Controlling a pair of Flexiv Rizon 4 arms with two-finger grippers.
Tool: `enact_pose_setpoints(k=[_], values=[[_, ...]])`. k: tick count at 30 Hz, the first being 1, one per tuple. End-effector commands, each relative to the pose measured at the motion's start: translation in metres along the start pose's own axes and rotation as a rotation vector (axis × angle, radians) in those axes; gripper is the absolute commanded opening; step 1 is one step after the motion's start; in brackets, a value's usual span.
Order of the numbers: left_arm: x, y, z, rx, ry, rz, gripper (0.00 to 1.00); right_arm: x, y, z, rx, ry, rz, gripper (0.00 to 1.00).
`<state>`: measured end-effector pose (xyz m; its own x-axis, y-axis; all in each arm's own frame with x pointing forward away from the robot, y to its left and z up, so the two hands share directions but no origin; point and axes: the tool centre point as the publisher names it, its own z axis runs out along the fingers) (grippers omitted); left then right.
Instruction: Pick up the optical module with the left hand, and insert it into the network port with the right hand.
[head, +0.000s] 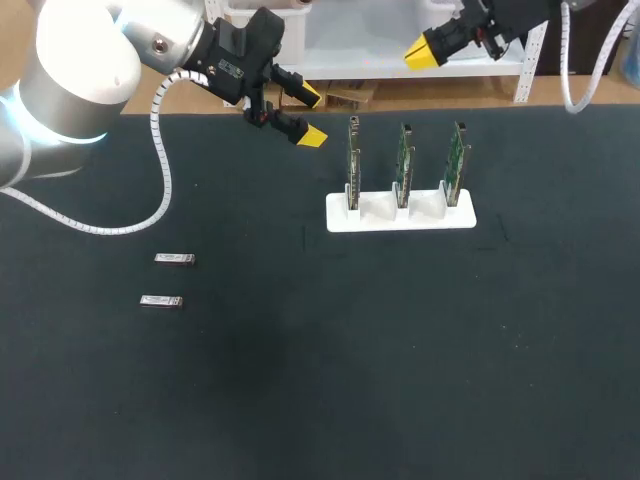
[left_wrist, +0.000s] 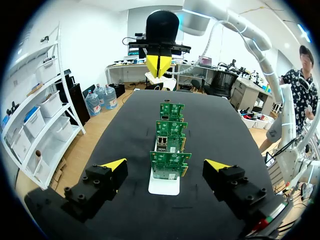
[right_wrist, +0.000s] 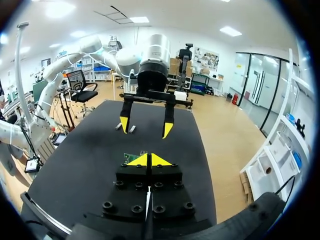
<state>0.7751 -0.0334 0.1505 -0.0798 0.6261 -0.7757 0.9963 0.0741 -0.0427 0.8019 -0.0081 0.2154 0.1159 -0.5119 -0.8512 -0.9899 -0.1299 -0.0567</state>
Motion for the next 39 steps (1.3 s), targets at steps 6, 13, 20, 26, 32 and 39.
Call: enact_pose_setpoints(k=[6, 13, 20, 26, 32, 39], values=[[-0.001, 0.002, 0.000, 0.004, 0.006, -0.002, 1.00, 0.004, 0.011, -0.008, 0.022, 0.012, 0.014, 0.00], [-0.001, 0.002, 0.000, 0.004, 0.006, -0.002, 1.00, 0.007, 0.016, -0.011, 0.025, 0.017, 0.020, 0.00], [-0.001, 0.002, 0.000, 0.004, 0.006, -0.002, 1.00, 0.010, 0.017, -0.014, 0.033, 0.027, 0.022, 0.00], [-0.001, 0.002, 0.000, 0.004, 0.006, -0.002, 1.00, 0.010, 0.018, -0.015, 0.031, 0.028, 0.020, 0.00], [-0.001, 0.002, 0.000, 0.004, 0.006, -0.002, 1.00, 0.012, 0.017, -0.015, 0.032, 0.046, 0.015, 0.00], [-0.001, 0.002, 0.000, 0.004, 0.006, -0.002, 1.00, 0.014, 0.016, -0.016, 0.030, 0.058, 0.014, 0.00]])
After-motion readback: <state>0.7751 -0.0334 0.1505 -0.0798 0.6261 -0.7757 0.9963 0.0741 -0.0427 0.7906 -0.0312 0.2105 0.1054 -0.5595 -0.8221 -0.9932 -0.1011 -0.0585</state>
